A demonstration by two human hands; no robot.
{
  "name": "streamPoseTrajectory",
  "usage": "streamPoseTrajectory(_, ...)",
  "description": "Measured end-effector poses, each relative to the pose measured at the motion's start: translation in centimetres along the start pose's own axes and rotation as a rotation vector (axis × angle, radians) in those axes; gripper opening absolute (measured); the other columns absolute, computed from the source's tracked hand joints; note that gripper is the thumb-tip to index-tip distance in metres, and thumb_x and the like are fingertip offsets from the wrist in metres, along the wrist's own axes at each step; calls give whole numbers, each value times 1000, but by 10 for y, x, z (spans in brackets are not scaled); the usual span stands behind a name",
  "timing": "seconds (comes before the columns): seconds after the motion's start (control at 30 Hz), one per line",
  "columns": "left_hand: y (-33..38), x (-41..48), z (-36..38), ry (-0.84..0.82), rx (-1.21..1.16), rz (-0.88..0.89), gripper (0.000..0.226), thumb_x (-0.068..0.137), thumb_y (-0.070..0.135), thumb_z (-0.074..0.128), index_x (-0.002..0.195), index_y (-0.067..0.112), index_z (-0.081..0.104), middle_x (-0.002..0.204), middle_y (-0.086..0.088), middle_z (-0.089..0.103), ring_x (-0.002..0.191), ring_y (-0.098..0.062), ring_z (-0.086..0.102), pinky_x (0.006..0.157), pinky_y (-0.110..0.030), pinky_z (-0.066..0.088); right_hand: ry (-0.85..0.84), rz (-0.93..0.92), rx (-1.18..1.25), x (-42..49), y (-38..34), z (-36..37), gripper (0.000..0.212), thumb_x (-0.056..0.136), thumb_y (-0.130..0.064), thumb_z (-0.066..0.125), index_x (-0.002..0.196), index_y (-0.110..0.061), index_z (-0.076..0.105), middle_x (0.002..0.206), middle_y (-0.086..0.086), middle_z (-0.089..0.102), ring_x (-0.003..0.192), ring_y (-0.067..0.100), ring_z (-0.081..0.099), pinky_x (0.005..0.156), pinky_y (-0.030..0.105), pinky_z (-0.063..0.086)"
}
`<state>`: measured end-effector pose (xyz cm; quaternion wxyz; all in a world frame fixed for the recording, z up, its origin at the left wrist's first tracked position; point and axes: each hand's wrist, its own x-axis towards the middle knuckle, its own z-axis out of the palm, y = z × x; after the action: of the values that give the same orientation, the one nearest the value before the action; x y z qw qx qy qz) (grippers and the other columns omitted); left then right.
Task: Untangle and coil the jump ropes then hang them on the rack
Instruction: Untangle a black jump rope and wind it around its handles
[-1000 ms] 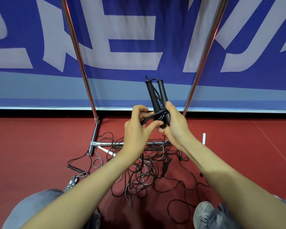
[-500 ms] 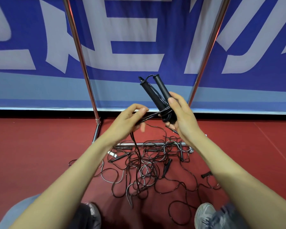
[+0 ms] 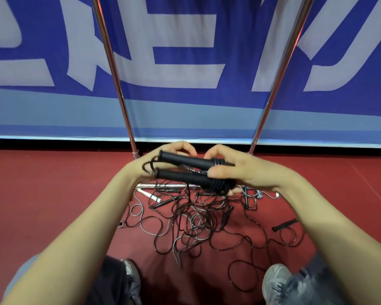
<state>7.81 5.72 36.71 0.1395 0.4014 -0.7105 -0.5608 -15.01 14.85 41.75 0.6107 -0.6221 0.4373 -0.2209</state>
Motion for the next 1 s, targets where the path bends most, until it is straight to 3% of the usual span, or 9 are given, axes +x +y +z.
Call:
streamPoseTrajectory(0.07, 20, -5, 8, -125, -72, 43, 30, 80, -3, 65, 105, 6, 51, 72, -7, 68, 61, -12, 62, 63, -20, 50, -101, 154, -163, 0, -2, 3, 44, 86, -28, 67, 117, -12, 40, 62, -3, 62, 46, 11, 49, 46, 22, 36)
streamPoseTrajectory(0.13, 39, -5, 21, -163, -21, 106, 30, 80, -4, 69, 101, 9, 52, 66, -5, 65, 60, -12, 60, 66, -21, 47, -110, 288, -396, 2, 1, 7, 51, 87, -33, 68, 123, -15, 37, 66, -6, 58, 52, 10, 49, 50, 21, 38)
streamPoseTrajectory(0.27, 41, -1, 33, -27, 255, 137, 34, 81, 18, 76, 105, 18, 52, 75, -10, 69, 64, -25, 55, 63, -36, 44, 138, 277, -881, 12, 16, 7, 70, 87, -46, 65, 143, -25, 28, 88, -4, 50, 78, 16, 50, 65, 28, 37)
streamPoseTrajectory(0.4, 49, -3, 45, 136, 178, 177, 32, 90, 15, 67, 113, 16, 45, 89, -9, 68, 51, -13, 50, 47, -24, 41, 399, 156, -1107, 23, 29, -3, 45, 91, -39, 55, 134, -32, 42, 102, 4, 63, 95, 29, 60, 74, 36, 44)
streamPoseTrajectory(0.47, 47, -3, 49, 199, 14, 154, 28, 92, 14, 64, 110, 12, 42, 88, -9, 68, 45, -16, 48, 42, -25, 42, 597, 117, -1122, 27, 31, -10, 41, 92, -40, 54, 128, -23, 43, 108, 7, 63, 100, 33, 61, 77, 39, 45)
streamPoseTrajectory(0.57, 47, -5, 53, 190, -243, 81, 18, 95, 18, 58, 101, 10, 43, 76, -11, 69, 40, -12, 37, 41, -23, 39, 818, 36, -925, 22, 24, -21, 40, 93, -40, 57, 116, -11, 39, 93, 5, 57, 86, 36, 60, 67, 40, 42)
streamPoseTrajectory(0.7, 46, -3, 49, 220, -411, 31, 19, 101, 30, 44, 96, 11, 45, 72, -11, 70, 46, -11, 32, 47, -22, 31, 801, -51, -758, 9, 18, -25, 38, 93, -38, 60, 113, -15, 36, 91, 2, 55, 73, 28, 52, 67, 40, 43)
streamPoseTrajectory(0.87, 42, -3, 41, 306, -527, 2, 5, 93, 10, 58, 96, 11, 54, 76, -3, 74, 52, -6, 48, 59, -19, 39, 821, -65, -846, 9, 19, -26, 39, 95, -36, 58, 122, -17, 38, 102, -1, 53, 80, 27, 51, 68, 37, 41)
streamPoseTrajectory(1.0, 52, -12, 46, 482, -415, 244, 17, 89, 9, 65, 99, 16, 52, 78, -5, 74, 51, -13, 48, 55, -22, 42, 854, -15, -1022, 11, 23, -33, 37, 95, -35, 56, 117, -12, 38, 101, 4, 56, 84, 32, 57, 64, 36, 38)
